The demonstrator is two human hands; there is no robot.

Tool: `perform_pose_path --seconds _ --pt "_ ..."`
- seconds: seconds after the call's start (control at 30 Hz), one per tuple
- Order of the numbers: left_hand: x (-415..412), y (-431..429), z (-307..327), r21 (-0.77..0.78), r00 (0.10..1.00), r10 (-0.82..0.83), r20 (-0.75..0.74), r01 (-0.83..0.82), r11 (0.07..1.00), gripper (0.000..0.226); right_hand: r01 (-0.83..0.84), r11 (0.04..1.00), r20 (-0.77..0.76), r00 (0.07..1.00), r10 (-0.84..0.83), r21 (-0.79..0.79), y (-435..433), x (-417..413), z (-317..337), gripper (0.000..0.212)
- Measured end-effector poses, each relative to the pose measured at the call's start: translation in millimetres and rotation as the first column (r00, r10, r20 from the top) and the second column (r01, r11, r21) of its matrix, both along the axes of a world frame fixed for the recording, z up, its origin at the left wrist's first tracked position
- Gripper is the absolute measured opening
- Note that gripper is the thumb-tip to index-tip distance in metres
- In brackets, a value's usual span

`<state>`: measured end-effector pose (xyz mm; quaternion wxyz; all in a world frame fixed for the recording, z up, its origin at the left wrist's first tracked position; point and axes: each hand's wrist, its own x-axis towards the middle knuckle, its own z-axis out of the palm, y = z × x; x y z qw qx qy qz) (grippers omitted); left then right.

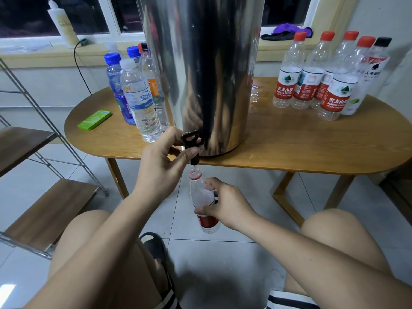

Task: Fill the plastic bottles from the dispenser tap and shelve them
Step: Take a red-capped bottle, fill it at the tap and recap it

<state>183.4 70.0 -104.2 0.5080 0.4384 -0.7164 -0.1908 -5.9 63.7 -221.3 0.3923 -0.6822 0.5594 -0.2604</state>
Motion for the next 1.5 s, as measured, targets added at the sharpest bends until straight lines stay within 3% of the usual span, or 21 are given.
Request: perform_pose_path --seconds 0.57,0.9,1.5 --pt "-1.1 1.5 -1.6 0.012 1.000 0.030 0.007 -0.030 0.999 0.013 0.012 1.000 0.008 1.000 -0.012 -0.006 -2.9 1.3 -0.4 0.100" --pt "-1.0 1.9 -1.8 0.000 0.999 0.045 0.019 -0.045 0.999 0.013 0.013 0.999 -0.032 0.999 -0.014 -0.031 -9.9 4.5 -8.3 0.077" --pt "-2.1 3.2 -1.6 0.011 0.999 0.039 -0.005 -0.039 0.999 0.012 0.012 0.998 -0.030 0.999 -0.014 -0.065 -10.5 6.6 -8.6 0.072"
